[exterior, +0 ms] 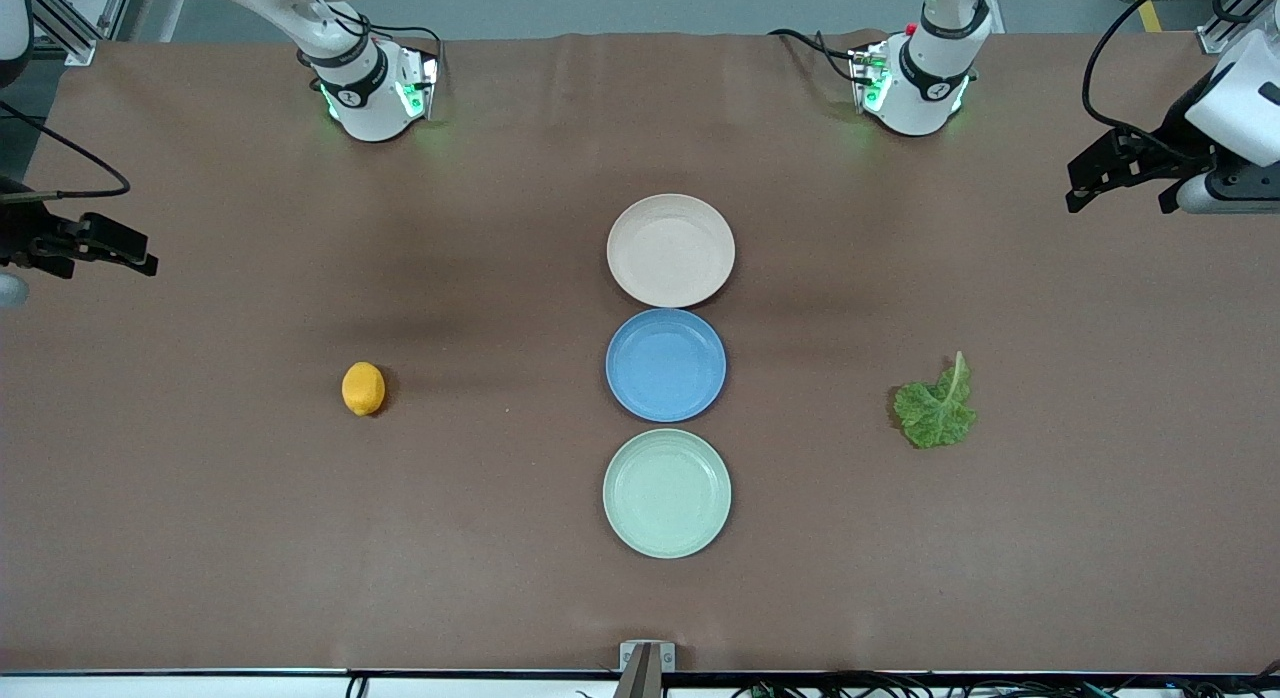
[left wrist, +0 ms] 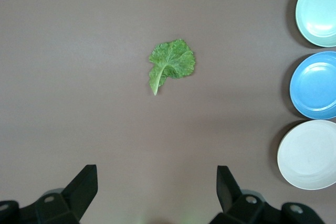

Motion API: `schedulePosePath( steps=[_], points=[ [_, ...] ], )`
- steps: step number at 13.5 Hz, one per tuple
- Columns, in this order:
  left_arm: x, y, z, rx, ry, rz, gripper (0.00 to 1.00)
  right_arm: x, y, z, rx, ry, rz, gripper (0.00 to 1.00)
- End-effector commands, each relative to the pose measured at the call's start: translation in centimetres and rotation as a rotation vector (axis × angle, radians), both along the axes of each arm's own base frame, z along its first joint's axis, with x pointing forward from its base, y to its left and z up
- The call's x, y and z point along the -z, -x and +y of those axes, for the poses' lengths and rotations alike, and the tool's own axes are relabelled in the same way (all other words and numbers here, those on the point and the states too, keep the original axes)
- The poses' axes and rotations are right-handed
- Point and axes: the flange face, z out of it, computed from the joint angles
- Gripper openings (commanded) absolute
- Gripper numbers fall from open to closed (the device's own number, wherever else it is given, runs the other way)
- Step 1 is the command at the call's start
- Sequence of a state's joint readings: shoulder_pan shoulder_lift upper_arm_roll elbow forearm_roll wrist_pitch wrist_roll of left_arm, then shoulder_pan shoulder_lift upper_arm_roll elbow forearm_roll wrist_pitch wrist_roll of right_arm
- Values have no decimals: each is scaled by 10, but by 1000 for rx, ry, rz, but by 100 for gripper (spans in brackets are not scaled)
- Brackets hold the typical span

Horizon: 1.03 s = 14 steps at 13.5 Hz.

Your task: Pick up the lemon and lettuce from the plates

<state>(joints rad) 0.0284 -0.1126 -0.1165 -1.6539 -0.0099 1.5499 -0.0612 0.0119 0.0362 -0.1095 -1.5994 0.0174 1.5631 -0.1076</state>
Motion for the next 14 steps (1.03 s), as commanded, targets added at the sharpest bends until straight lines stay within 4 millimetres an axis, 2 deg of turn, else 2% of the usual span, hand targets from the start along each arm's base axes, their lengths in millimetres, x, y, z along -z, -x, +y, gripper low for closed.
schedulePosePath(
  steps=[1,7,14],
  points=[
    [-6,-7,0,10,-17,-18,100,-5,18,1,-12,10,-15,100],
    [-7,-4,3,5,-20,-1,100,-24,34,9,-26,9,-29,100],
    [-4,-5,1,6,-19,10,100,-28,37,21,-48,6,-35,100]
  ],
)
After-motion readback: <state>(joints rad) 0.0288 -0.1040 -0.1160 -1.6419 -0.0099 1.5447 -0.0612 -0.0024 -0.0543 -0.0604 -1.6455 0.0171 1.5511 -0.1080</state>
